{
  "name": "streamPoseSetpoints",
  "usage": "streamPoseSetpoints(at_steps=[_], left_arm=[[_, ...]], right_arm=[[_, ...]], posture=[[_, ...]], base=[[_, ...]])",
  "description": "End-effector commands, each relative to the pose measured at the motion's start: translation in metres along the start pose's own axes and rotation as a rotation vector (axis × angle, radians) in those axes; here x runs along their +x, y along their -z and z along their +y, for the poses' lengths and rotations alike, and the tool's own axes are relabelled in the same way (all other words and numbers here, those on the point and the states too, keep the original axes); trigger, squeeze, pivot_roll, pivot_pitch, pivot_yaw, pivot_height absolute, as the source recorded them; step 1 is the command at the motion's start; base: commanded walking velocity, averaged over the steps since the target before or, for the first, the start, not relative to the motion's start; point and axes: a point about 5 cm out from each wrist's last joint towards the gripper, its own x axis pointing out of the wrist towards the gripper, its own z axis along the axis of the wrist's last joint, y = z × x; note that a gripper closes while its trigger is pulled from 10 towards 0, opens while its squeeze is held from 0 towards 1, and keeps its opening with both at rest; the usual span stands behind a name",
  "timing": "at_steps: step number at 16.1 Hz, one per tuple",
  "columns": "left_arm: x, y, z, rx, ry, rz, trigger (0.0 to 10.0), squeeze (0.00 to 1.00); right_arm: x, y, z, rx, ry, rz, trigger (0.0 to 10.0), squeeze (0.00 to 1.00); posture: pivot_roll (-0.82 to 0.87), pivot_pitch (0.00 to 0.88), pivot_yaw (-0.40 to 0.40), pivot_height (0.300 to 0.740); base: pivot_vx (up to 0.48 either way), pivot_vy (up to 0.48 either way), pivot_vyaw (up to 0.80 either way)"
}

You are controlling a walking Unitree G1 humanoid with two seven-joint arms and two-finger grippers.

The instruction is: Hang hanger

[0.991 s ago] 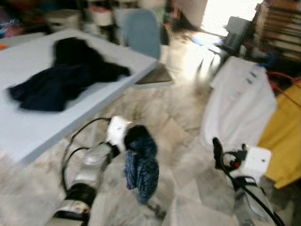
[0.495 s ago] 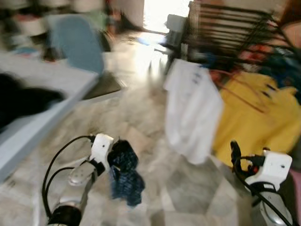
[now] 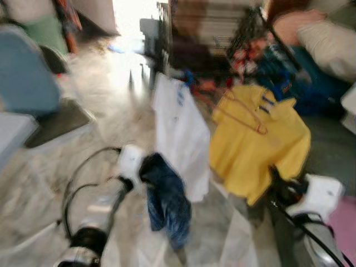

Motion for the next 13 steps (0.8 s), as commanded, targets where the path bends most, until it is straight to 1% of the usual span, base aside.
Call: streamPoseSetpoints(at_steps=[1,4,6,9,13], left_arm=[[0.01,-0.008,-0.013,0.005,0.043,-0.031,10.0,0.0],[0.012,-0.007,-0.017,-0.01,0.056,-0.028,10.0,0.0],[0.013,-0.005,-0.018,-0.029,0.062,-0.01,10.0,0.0],[0.013,-0.003,-0.019,-0.039,0.07,0.009,10.0,0.0],[0.012,-0.004,-0.019,-0.013,0.083,0.012,10.0,0.0]], right_arm=[[-0.003,0.001,-0.009,-0.018,0.033,0.011,10.0,0.0],[-0.001,0.002,-0.006,-0.014,0.027,0.012,10.0,0.0],[-0.001,0.002,-0.005,-0.015,0.02,0.013,10.0,0.0],[0.0,0.003,-0.002,-0.015,0.013,0.013,10.0,0.0],[0.0,0.005,0.001,-0.012,0.006,0.019,10.0,0.0]], posture=[[0.05,0.0,-0.059,0.74],[0.06,0.0,-0.059,0.74],[0.06,0.0,-0.06,0.74],[0.06,0.0,-0.058,0.74],[0.07,0.0,-0.057,0.74]], base=[[0.428,0.0,0.0],[0.425,0.0,0.0],[0.309,0.364,0.0],[0.0,0.467,0.0],[0.0,0.48,0.0]])
